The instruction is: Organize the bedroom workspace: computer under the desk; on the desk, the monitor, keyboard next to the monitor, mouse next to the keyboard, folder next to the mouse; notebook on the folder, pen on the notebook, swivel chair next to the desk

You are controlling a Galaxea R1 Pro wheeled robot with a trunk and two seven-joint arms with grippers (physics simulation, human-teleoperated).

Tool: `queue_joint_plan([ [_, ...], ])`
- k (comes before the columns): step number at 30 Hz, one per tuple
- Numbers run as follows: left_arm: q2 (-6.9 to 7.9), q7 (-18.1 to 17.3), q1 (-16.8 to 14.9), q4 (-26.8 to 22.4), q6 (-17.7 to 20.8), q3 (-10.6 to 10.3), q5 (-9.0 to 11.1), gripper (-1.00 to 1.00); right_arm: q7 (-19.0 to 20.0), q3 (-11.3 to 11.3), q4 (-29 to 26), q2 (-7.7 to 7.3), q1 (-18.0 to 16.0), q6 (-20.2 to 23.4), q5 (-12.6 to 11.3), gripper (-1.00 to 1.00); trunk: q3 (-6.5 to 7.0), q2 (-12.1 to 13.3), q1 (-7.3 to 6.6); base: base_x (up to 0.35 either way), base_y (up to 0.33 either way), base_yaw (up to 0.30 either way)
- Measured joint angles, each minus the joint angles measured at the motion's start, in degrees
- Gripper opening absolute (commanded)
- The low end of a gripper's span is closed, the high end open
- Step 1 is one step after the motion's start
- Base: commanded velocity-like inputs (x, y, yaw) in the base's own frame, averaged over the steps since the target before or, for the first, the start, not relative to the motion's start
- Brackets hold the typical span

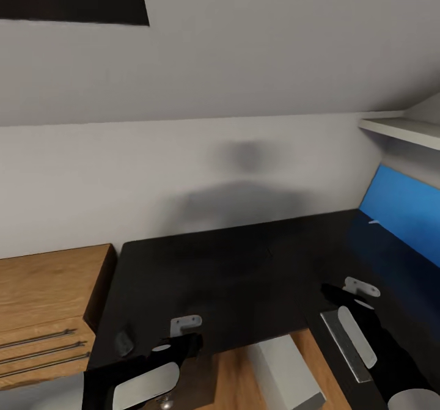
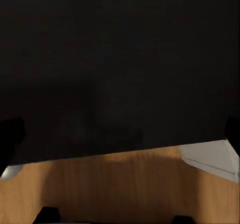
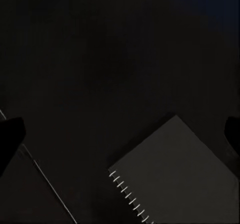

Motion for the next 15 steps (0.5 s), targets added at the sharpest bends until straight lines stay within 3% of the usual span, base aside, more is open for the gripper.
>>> queue_joint_plan([
  [10, 0.07, -0.07, 0.0, -1.54, -0.08, -0.17, -0.02, 1.0, 0.03, -0.19, 8.74, -1.59, -1.01, -1.19, -0.1, 1.0, 0.0, 0.0, 0.0, 0.318, -0.096, 0.0],
  [15, 0.14, -0.14, -0.01, -3.3, -0.11, -0.56, -0.02, 1.0, 2.05, -0.21, 15.73, -2.85, -4.2, -2.57, -0.32, 1.0, 0.0, 0.0, 0.03, 0.103, -0.01, 0.0],
])
